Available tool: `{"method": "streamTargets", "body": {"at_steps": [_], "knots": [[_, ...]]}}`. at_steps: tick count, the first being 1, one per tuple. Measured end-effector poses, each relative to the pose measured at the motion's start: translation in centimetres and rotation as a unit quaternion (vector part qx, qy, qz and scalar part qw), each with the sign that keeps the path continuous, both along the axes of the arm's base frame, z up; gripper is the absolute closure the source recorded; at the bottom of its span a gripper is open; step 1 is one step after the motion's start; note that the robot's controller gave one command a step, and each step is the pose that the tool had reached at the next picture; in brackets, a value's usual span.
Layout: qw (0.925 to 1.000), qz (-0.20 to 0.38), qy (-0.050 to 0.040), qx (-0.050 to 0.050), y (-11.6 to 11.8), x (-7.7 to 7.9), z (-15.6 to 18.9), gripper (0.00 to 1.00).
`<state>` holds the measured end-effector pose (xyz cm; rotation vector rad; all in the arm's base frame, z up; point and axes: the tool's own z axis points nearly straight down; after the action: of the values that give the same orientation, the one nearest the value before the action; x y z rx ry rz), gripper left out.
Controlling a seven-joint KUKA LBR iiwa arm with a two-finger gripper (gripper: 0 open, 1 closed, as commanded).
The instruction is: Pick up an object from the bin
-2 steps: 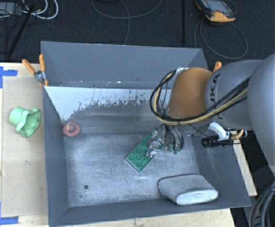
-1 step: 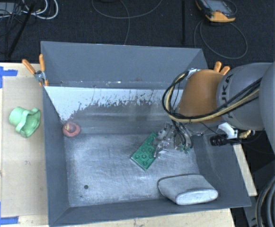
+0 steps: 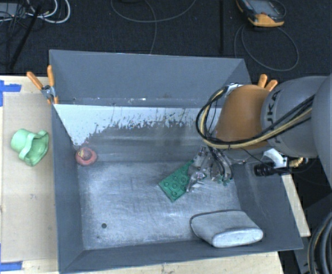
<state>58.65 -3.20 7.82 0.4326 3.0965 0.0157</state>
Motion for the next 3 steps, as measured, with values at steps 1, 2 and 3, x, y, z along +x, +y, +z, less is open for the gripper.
{"method": "streamTargets", "body": {"at_steps": [1,2,3], "knots": [[1.0000,-0.001,0.0009,0.000,-0.1,0.0,0.2,1.00],[0.9917,0.128,0.0057,-0.005,0.1,-0.1,7.8,1.00],[0.9919,0.127,0.0075,-0.005,0.1,-0.2,7.7,0.00]]}}
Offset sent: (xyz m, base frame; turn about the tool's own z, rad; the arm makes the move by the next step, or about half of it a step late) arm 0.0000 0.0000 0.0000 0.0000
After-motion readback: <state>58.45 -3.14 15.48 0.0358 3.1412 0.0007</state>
